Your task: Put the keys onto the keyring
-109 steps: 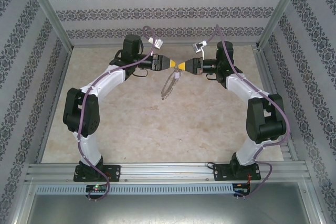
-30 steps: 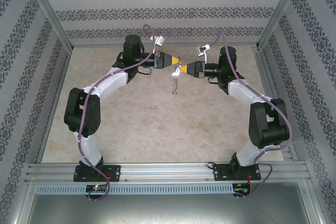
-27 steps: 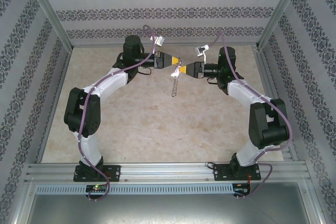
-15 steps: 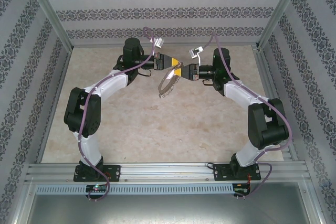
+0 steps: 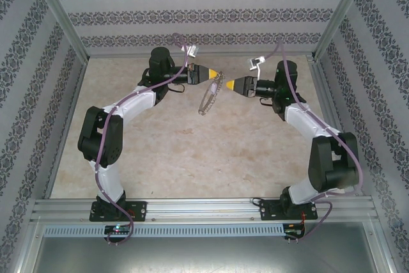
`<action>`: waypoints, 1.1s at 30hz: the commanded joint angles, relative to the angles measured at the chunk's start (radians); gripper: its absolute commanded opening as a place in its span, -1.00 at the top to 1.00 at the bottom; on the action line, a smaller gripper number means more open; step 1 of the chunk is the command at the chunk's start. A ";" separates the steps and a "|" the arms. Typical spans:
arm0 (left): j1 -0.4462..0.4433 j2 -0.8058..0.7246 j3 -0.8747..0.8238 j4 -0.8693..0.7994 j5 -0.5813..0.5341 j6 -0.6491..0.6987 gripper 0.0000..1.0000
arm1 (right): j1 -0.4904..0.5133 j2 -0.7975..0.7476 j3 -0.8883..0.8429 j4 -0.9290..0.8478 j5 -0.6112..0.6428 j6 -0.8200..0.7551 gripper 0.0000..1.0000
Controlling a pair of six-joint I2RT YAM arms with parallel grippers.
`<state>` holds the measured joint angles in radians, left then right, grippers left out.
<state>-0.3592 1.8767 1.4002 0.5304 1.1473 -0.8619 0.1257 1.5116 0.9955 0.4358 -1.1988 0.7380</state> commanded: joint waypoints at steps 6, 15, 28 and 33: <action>-0.006 -0.054 -0.060 0.229 -0.136 -0.156 1.00 | 0.019 -0.077 -0.121 0.353 0.367 0.284 0.05; -0.005 -0.029 -0.099 0.429 -0.246 -0.350 1.00 | 0.089 -0.023 -0.204 0.651 0.558 0.500 0.02; -0.005 -0.030 -0.118 0.451 -0.283 -0.393 1.00 | 0.134 0.189 -0.130 0.944 0.572 0.658 0.35; -0.006 -0.024 -0.121 0.454 -0.285 -0.392 1.00 | 0.151 0.175 -0.112 0.915 0.563 0.637 0.31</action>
<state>-0.3592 1.8748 1.2808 0.8951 0.8772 -1.2400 0.2604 1.7000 0.8425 1.2743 -0.6430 1.3674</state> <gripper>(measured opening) 0.053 0.342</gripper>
